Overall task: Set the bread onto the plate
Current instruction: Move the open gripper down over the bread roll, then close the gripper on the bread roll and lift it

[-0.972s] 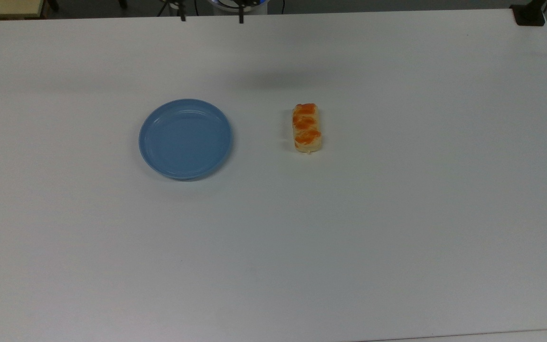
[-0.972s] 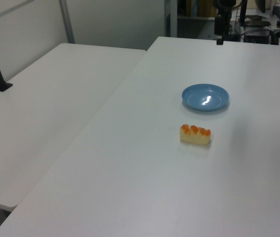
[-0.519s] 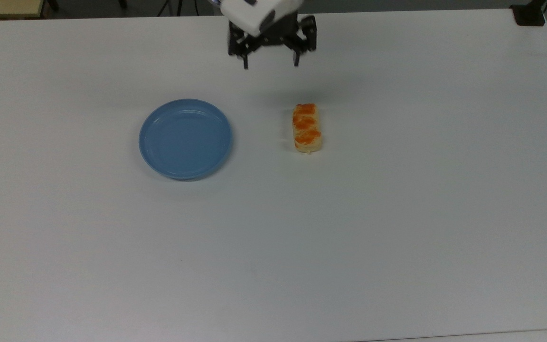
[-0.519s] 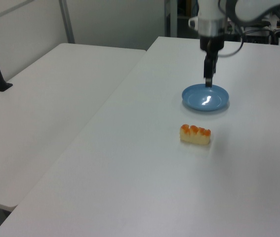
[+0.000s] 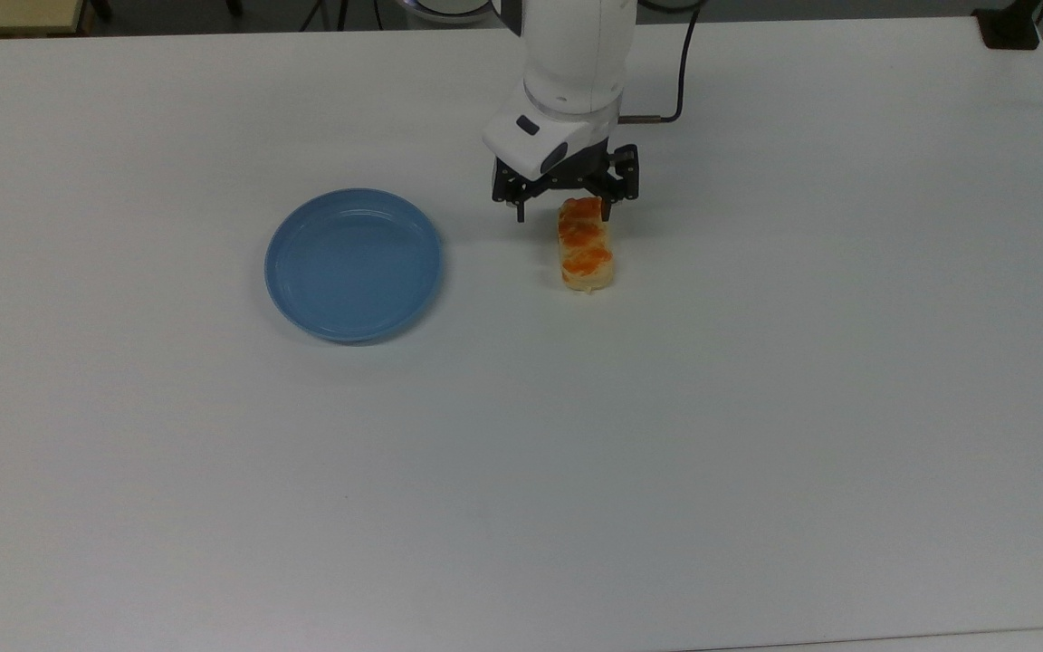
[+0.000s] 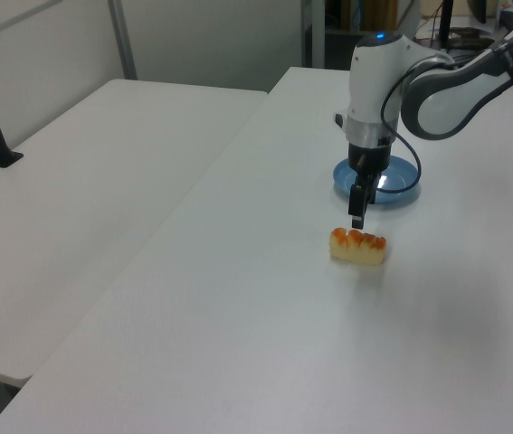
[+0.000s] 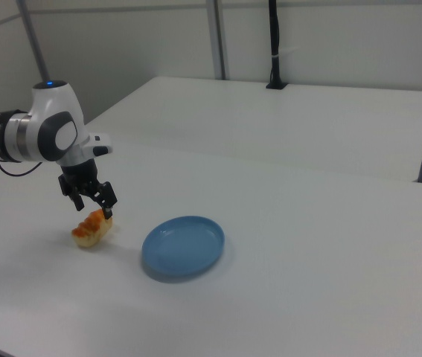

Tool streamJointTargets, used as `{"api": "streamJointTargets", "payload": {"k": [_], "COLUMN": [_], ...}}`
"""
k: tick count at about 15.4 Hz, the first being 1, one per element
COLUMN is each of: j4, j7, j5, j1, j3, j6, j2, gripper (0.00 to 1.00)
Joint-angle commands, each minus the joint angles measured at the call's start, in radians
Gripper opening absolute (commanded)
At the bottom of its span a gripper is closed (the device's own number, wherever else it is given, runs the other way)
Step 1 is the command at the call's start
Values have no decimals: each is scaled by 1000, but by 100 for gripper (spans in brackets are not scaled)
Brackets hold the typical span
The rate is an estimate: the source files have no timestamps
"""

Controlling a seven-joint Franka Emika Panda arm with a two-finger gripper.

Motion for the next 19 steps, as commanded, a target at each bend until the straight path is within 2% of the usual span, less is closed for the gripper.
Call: {"api": "streamJointTargets", "payload": {"k": [1,6,8,9,12,14,19], "j4": [1,3,5,3,6,15,41], "j7": [30,57,57,57,95,106,100], "j5": [9,3,-7,-21,-61,-66,-66], "j1": [28,36,39,40,43,43,7], "j3": [-5,29,29,29,29,29,27], "j6": [37,39,39,39,39,36,-44], "j2": [24,73,85,88,99,96,44], "gripper": [100,100,95,89,30,9,2]}}
